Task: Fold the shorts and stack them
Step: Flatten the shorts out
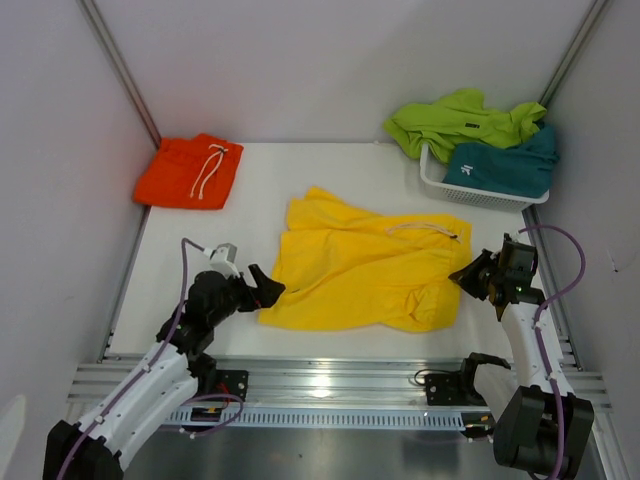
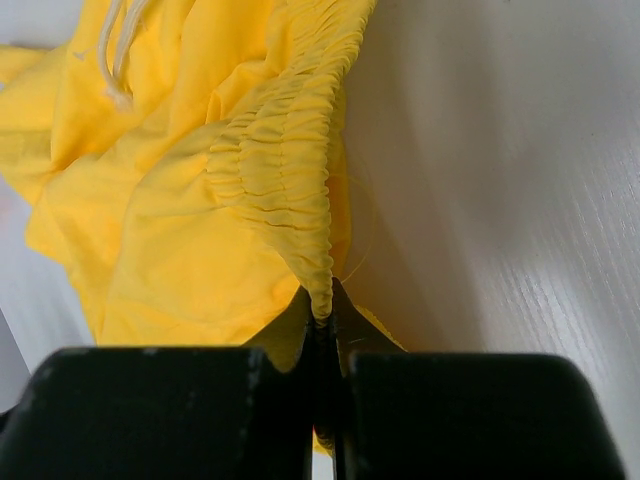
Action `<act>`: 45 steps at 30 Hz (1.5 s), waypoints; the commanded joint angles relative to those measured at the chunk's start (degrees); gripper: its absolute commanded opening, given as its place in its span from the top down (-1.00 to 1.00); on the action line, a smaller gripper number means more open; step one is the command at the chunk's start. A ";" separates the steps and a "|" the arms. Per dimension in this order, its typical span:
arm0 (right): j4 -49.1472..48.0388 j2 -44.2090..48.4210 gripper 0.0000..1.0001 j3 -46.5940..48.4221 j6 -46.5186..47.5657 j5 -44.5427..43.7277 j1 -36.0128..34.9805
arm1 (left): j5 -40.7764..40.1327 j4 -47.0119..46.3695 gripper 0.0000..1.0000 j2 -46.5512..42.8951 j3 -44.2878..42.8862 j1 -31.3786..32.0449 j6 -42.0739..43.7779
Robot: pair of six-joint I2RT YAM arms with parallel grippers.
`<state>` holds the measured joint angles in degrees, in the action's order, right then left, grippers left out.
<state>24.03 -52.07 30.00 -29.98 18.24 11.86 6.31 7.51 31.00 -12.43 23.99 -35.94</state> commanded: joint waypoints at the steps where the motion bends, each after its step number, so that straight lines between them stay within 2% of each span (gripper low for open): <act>1: -2.06 0.22 1.00 0.59 0.62 1.01 0.01 | -2.26 1.10 -0.98 9.31 -4.62 -0.78 1.05; 4: -1.97 0.39 1.00 0.59 0.88 1.18 0.01 | 2.37 -0.56 -0.99 17.13 -5.85 -2.36 1.32; 11: -2.06 0.57 1.00 0.15 0.89 1.36 0.01 | 15.56 -10.31 -0.98 26.37 -6.38 -6.49 0.17; 15: -2.50 0.48 1.00 -0.11 0.80 1.53 0.01 | 19.96 -14.45 -0.79 30.69 -6.12 -6.85 -0.88; 23: -3.29 0.22 1.00 -0.73 0.71 1.71 0.01 | 13.47 -8.65 -0.70 24.55 -6.65 -6.85 1.75; 25: -3.82 -0.30 1.00 -0.91 0.53 1.97 0.01 | 14.78 -8.83 -0.58 24.28 -7.17 -6.85 1.67; 27: -4.43 -0.40 1.00 -0.99 0.27 2.24 0.01 | 13.83 -5.16 -0.47 23.67 -8.83 -6.76 2.54; 32: -4.78 -0.92 1.00 -1.08 0.36 2.33 0.01 | 6.97 1.89 -0.61 17.96 -10.51 -6.67 4.30; 37: -5.05 -1.10 1.00 -1.08 0.27 2.33 0.01 | 10.74 2.34 -0.57 22.68 -10.08 -6.50 2.20; 45: -5.14 -1.28 1.00 -0.91 0.27 2.33 0.01 | 11.89 2.34 -0.56 24.19 -9.19 -5.71 0.96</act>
<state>21.10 -53.10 28.95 -29.98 20.01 11.86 16.82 9.72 54.76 -20.69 17.91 -34.04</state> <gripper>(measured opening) 0.022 0.785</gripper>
